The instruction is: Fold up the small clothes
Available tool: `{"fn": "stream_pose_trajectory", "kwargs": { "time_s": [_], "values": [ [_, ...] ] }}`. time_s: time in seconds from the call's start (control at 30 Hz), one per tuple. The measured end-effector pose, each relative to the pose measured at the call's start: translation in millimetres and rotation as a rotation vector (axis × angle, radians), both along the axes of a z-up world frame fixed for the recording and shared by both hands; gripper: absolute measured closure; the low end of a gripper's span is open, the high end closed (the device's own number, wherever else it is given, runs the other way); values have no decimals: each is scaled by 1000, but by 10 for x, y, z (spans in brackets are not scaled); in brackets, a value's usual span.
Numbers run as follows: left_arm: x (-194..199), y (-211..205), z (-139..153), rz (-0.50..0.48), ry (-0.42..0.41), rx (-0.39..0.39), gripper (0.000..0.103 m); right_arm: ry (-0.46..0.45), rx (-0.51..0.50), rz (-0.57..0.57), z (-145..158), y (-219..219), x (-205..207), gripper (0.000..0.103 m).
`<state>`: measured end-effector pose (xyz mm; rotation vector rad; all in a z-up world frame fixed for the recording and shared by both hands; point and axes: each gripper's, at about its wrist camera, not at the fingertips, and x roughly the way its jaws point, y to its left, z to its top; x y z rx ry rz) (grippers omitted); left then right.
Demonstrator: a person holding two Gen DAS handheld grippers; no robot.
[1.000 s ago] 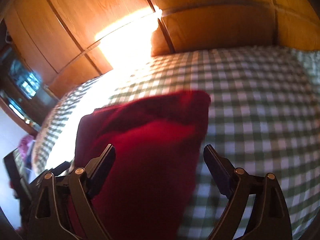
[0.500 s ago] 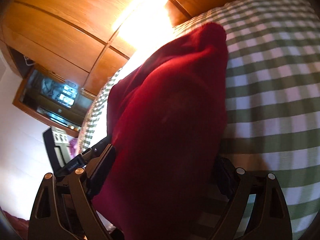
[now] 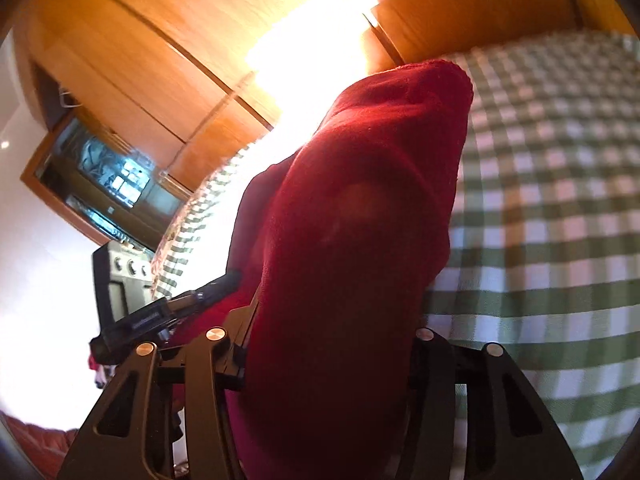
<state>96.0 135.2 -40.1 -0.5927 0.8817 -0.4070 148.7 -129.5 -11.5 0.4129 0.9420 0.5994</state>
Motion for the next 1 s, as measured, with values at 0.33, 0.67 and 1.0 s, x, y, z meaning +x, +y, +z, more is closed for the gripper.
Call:
{"fn": "stream_pose_trajectory", "kwargs": {
  "time_s": [0.33,0.67,1.0],
  "values": [
    [673,-1619,558,-271,-117,53,75,-148,-68,-249,594,-1276,-235,56],
    [1270,-3172,67,-420,-61,399,72,65,-165,-543,-258,-2382,-118,33],
    [767,-3024,536,-300,-272,465,55,-103,-409,-673,321,-2289,-464,32]
  ]
}}
